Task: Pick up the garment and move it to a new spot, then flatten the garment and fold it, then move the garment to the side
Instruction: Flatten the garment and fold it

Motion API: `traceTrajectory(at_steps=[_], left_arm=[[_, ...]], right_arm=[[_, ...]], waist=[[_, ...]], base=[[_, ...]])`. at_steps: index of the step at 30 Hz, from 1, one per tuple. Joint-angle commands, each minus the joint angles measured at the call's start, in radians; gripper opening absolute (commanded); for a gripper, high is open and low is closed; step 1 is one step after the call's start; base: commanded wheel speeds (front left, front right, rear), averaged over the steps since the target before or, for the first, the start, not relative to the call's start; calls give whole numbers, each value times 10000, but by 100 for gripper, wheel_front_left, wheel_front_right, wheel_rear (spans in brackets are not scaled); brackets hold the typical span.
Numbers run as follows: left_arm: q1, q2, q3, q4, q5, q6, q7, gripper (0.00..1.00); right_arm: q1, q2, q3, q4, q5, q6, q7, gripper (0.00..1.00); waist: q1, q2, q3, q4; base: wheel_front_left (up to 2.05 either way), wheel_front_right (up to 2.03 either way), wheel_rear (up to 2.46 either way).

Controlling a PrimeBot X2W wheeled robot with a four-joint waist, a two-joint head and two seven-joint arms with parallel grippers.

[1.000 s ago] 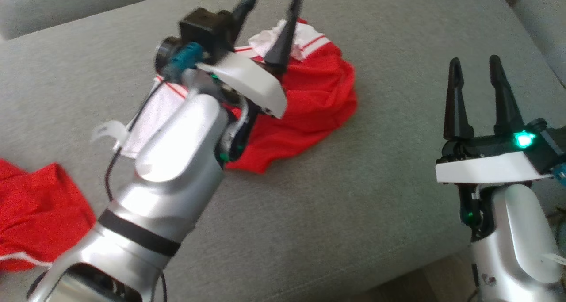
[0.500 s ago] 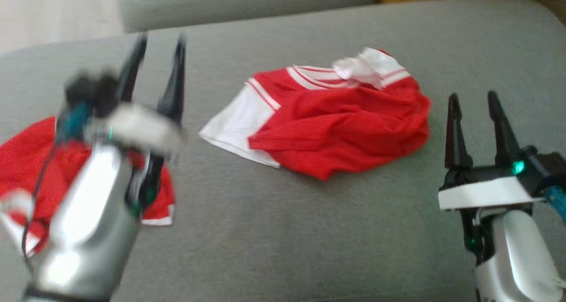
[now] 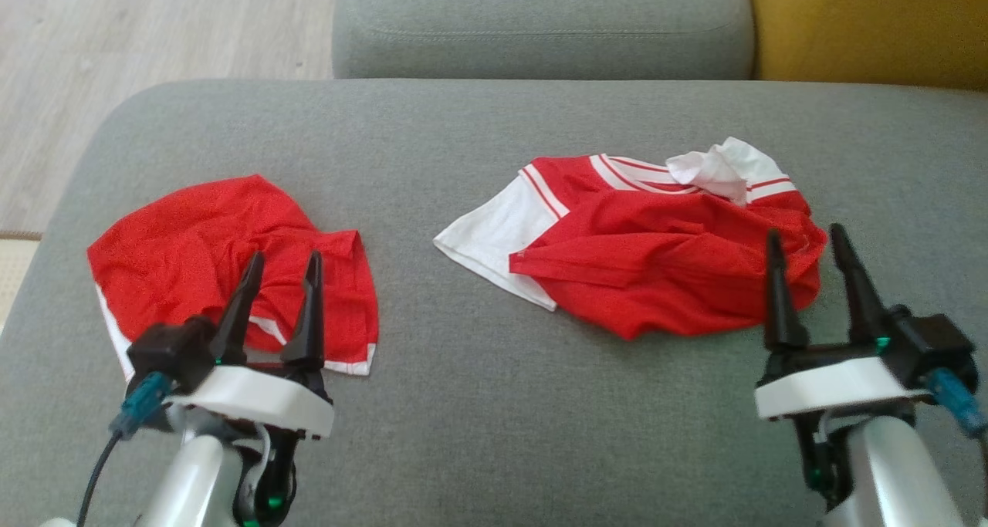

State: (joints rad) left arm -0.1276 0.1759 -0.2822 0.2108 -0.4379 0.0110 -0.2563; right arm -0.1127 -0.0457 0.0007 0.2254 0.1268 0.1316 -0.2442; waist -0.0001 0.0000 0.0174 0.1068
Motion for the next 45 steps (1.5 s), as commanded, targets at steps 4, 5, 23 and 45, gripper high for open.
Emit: traceTrajectory(at_steps=[4, 5, 23, 45], left_arm=[[-605, -105, 518, -341, 337, -266, -54, 100], [-617, -172, 558, -318, 406, -351, -54, 100], [-1169, -1109, 1106, 255, 887, -1190, -55, 100], [-1135, -1253, 1591, 465, 1082, -1383, -55, 100]], right_arm=[[-425, -45, 827, -471, -283, -9, 248, 100], [-500, -45, 1054, -487, -382, -9, 332, 100], [-2823, -45, 2080, 2539, -3917, -9, 2295, 100], [-2805, -45, 1137, 2135, -2425, -9, 1534, 0]], waist=[[1, 0, 150, 242], [1, 0, 192, 306], [1, 0, 1591, 1753], [1, 0, 1114, 718]], base=[[0, 0, 0], [0, 0, 0], [0, 0, 0], [0, 0, 0]])
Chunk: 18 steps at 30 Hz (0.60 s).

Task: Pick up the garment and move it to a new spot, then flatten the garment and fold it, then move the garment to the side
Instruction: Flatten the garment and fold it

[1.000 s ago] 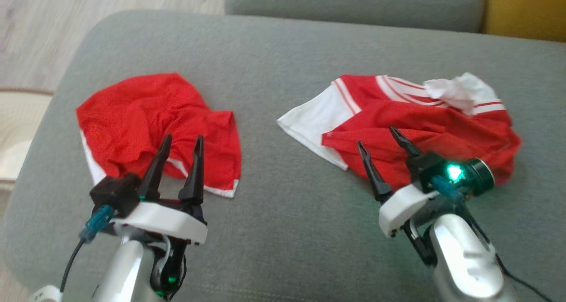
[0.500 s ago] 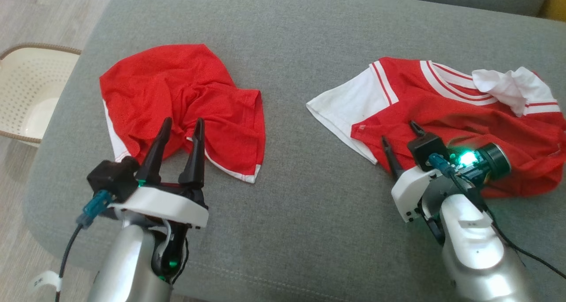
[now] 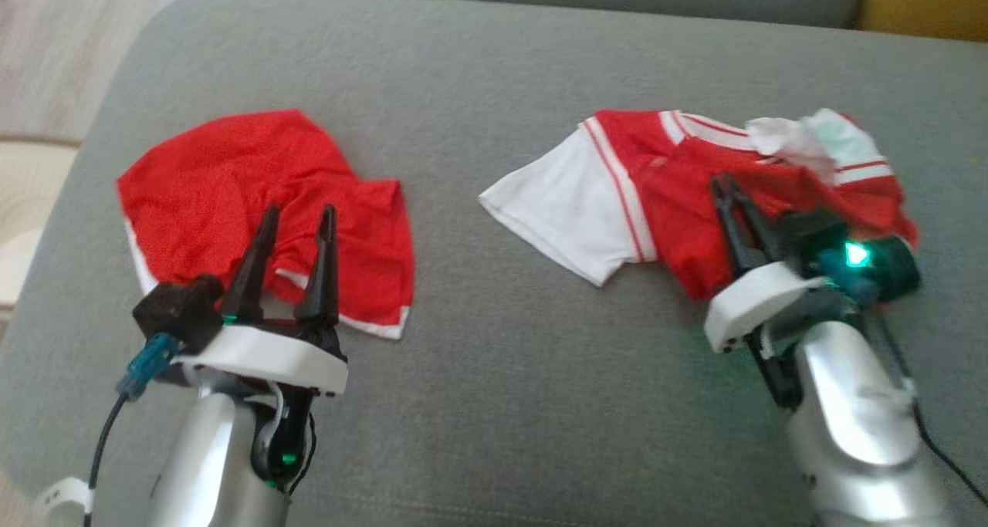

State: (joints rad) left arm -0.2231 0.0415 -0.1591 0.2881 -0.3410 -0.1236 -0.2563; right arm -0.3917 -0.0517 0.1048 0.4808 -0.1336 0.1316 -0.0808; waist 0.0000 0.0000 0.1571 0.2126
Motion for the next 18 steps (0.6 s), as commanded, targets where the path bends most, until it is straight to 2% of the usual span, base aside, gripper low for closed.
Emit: traceTrajectory(at_steps=[1, 4, 8, 10, 15, 16, 17, 18], left_arm=[[-134, 90, 374, -306, 128, -39, -55, 100], [-31, 90, 417, -317, 143, -41, -55, 100], [186, 89, 530, -364, 117, -22, -55, 100], [301, 89, 540, -398, 125, -2, -55, 100], [324, 88, 451, -469, 81, 38, -55, 100], [309, 88, 425, -475, 73, 42, -55, 100], [292, 88, 399, -475, 75, 45, -55, 100], [274, 88, 365, -468, 78, 44, -55, 100]], right_arm=[[107, 15, -49, -626, 532, -9, -66, 0], [375, 15, -396, -1077, 1029, -9, 64, 0], [1079, 15, -1464, -2013, 1863, -9, 483, 0], [1655, 15, -2424, -2534, 2439, -9, 849, 0], [2355, 15, -4357, -2805, 2551, -9, 1139, 0], [2395, 15, -4743, -2769, 2466, -9, 1125, 7], [2394, 15, -5126, -2688, 2378, -9, 1120, 82], [2362, 15, -5355, -2567, 2363, -9, 1163, 100]], waist=[[0, 0, -375, -474], [0, 0, -579, -756], [0, 0, -863, -1312], [0, 0, -976, -1700], [0, 0, -962, -2160], [0, 0, -933, -2223], [0, 0, -906, -2279], [0, 0, -888, -2313]], base=[[0, 0, 0], [0, 0, 0], [0, 0, 0], [0, 0, 0], [0, 0, 0], [0, 0, 0], [0, 0, 0], [0, 0, 0]])
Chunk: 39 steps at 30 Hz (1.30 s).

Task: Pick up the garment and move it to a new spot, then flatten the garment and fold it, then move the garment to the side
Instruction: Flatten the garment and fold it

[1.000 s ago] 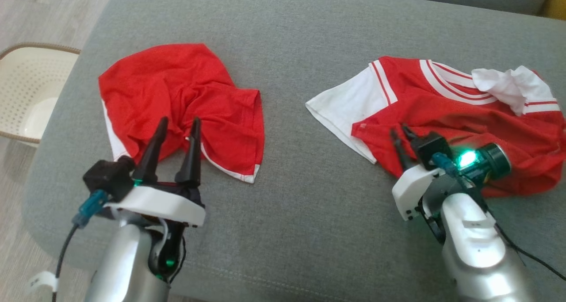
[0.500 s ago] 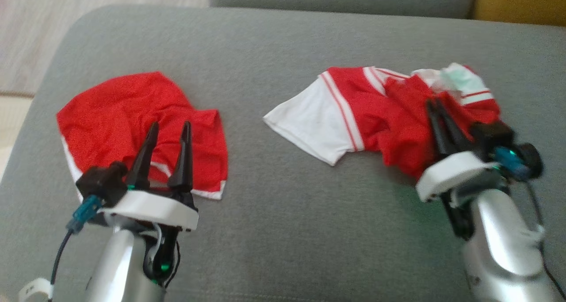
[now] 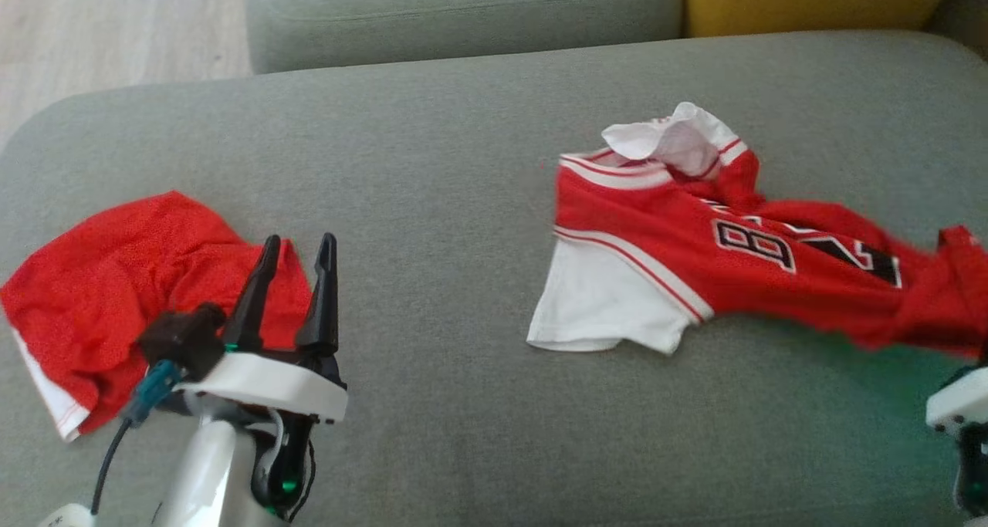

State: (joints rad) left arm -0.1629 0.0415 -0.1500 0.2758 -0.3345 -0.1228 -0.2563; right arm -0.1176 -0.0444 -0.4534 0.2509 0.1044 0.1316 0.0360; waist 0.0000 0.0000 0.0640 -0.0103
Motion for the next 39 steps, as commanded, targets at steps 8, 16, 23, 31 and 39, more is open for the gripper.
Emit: traceTrajectory(at_steps=[8, 16, 23, 31, 39], left_arm=[[-399, 88, 205, -246, 31, 31, -55, 100], [-359, 88, 155, -205, -7, 13, -55, 100], [-162, 87, 37, -249, -59, 5, -55, 100], [-240, 87, 13, -272, -51, 14, -55, 100], [-603, 87, -383, -178, -221, -14, -55, 100]], right_arm=[[-619, -58, 1317, -744, -422, -9, -919, 100], [181, -58, 4136, -1215, -39, -9, -1600, 100], [395, -58, 5060, -760, -147, -9, -1863, 100], [-615, -58, 5752, -751, -662, -9, -1377, 100], [-2792, -117, 6143, 972, -1603, -9, 153, 100]], waist=[[0, 0, 97, -206], [0, 0, -90, -35], [0, 0, -190, 277], [0, 0, 131, 838], [0, 0, 985, 1803]], base=[[0, 0, 0], [0, 0, 0], [0, 0, 0], [0, 0, 0], [0, 0, 0]])
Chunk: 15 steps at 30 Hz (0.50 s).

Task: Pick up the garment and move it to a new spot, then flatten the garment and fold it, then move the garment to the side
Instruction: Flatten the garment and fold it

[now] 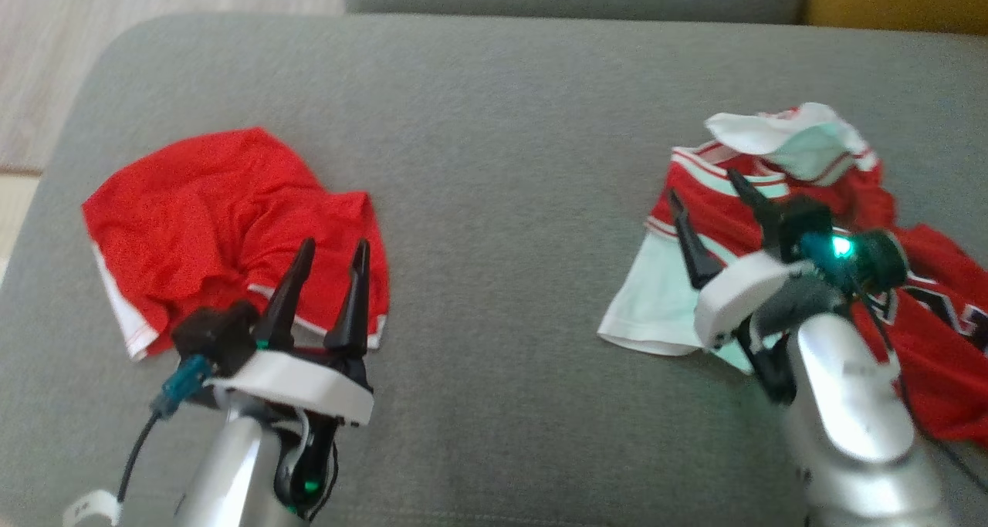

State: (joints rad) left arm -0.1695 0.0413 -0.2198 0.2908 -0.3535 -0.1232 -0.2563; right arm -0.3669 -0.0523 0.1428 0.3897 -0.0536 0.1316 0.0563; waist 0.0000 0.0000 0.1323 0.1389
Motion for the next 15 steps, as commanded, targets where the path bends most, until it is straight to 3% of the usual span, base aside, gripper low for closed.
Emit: traceTrajectory(at_steps=[1, 11, 12, 15], left_arm=[[-609, 89, 265, -317, -50, -13, -55, 100], [-967, 89, 127, -289, -344, -32, -55, 100], [-983, 89, 120, -291, -360, -33, -55, 100], [-1029, 89, 81, -295, -399, -37, -55, 100]], right_arm=[[-569, -84, 102, -130, -201, -9, 68, 100], [-2164, -273, -990, 2163, -1400, -9, 1155, 100], [-2243, -248, -968, 2364, -1337, -9, 1269, 0], [-2552, -247, -998, 2708, -1250, -9, 1295, 0]], waist=[[0, 0, 395, 444], [0, 0, 1016, 1336], [0, 0, 1047, 1370], [0, 0, 1125, 1451]], base=[[0, 0, 0], [0, 0, 0], [0, 0, 0], [0, 0, 0]])
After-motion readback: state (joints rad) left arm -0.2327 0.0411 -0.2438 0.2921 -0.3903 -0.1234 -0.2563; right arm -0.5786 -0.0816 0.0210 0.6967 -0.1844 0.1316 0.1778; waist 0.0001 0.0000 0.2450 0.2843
